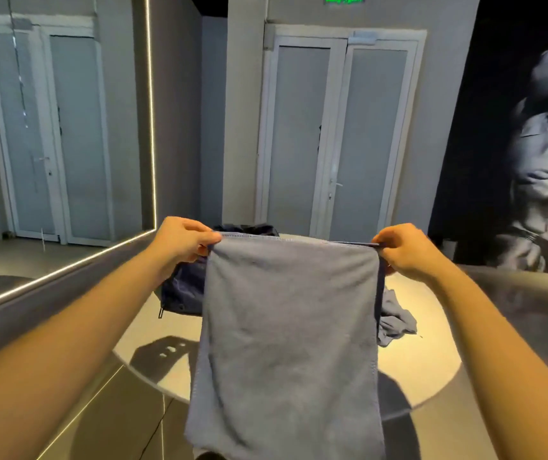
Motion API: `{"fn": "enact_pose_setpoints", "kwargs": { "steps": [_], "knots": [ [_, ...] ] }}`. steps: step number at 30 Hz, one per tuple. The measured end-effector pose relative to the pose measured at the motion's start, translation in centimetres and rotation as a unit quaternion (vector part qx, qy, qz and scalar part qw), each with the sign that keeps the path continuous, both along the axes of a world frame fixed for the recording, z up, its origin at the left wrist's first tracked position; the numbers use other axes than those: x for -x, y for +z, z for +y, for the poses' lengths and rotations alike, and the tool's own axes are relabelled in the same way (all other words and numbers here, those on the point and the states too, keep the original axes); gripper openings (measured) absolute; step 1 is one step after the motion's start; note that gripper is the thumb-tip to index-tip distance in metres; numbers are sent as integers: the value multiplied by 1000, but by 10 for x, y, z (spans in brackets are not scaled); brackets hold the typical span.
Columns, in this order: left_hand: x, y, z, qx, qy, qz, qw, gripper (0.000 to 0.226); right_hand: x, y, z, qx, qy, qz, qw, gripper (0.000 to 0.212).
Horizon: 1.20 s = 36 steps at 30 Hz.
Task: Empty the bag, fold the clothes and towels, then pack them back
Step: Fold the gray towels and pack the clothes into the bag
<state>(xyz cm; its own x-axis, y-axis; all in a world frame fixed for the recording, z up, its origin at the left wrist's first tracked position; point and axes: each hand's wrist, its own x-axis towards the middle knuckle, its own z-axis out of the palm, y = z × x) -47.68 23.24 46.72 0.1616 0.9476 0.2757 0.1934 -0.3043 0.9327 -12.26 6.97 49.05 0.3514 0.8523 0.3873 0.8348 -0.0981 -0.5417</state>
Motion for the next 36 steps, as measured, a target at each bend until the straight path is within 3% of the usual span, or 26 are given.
{"fn": "enact_pose_setpoints", "kwargs": {
  "steps": [3,5,8,9,11,13,15,19,21,24,27,32,36],
  "knots": [
    [-26,-39,25,-60,51,69,995,7,-6,-30,32,64,-79,-118,988,20],
    [-37,-60,43,-39,82,84,992,7,-7,-47,44,65,-115,-180,975,19],
    [-57,-83,60,75,53,-11,996,12,-13,-71,67,62,-143,-164,974,21],
    [-63,-88,62,102,50,-38,993,13,-15,-77,75,63,-145,-110,981,22],
    [-74,-99,67,121,62,-67,988,11,-19,-89,93,46,-135,117,983,22],
    [-83,-110,72,102,75,-95,987,12,-19,-101,106,26,-122,340,932,21],
    [-88,-124,79,53,90,-83,991,9,-18,-111,119,1,-125,428,895,27],
    [-94,-149,91,-81,106,17,991,2,-25,-129,146,-28,-129,516,846,33],
    [-95,-158,96,-120,107,41,986,2,-28,-139,158,-39,-126,512,849,34],
    [-97,-167,106,-131,105,51,985,2,-30,-157,167,-75,-119,391,910,26],
    [-97,-171,120,-126,108,63,984,3,-29,-164,172,-75,-69,338,936,19],
    [-98,-165,135,-124,94,67,986,4,-34,-158,182,-71,-51,330,940,20],
    [-89,-158,133,-83,64,19,994,2,-34,-145,172,-74,-54,378,921,19]
  ]
}}
